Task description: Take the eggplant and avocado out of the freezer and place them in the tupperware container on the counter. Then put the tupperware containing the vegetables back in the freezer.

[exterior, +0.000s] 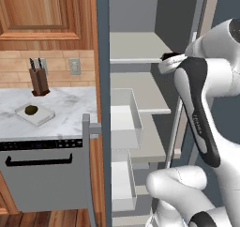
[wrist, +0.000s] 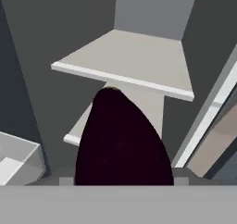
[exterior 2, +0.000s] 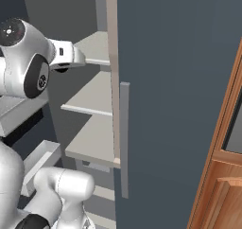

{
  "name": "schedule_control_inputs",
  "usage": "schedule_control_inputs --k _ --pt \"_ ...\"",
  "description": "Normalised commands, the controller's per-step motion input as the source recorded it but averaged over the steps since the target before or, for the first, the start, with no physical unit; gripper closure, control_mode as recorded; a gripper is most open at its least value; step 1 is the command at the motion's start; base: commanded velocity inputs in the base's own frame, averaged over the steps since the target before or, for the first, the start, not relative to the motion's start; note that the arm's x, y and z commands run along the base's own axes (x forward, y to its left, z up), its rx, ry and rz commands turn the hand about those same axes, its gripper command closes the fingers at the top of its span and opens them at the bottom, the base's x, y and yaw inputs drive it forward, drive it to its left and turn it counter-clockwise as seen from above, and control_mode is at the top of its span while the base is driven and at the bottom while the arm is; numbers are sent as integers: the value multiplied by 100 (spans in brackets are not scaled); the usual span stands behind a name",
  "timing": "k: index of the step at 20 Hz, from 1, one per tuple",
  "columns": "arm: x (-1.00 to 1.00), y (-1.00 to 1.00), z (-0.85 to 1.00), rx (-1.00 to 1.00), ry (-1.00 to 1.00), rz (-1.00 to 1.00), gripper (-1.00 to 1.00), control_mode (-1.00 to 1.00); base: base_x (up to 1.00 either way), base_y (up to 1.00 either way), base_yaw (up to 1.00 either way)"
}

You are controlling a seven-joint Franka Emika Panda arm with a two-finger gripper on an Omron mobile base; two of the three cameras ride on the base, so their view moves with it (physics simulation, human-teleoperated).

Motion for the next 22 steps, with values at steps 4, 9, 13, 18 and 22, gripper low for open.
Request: schedule_control_inputs --k 4,9,13,18,22 --pt "-100 5 -46 -7 0 0 100 -100 0 0 0" --pt "-68 0 -9 -1 3 0 100 -100 0 0 0" --pt "-8 0 0 0 1 0 100 100 -1 0 0" --pt "0 0 0 0 0 0 100 100 -83 -4 0" --pt "0 0 0 0 0 0 100 100 -100 -20 0"
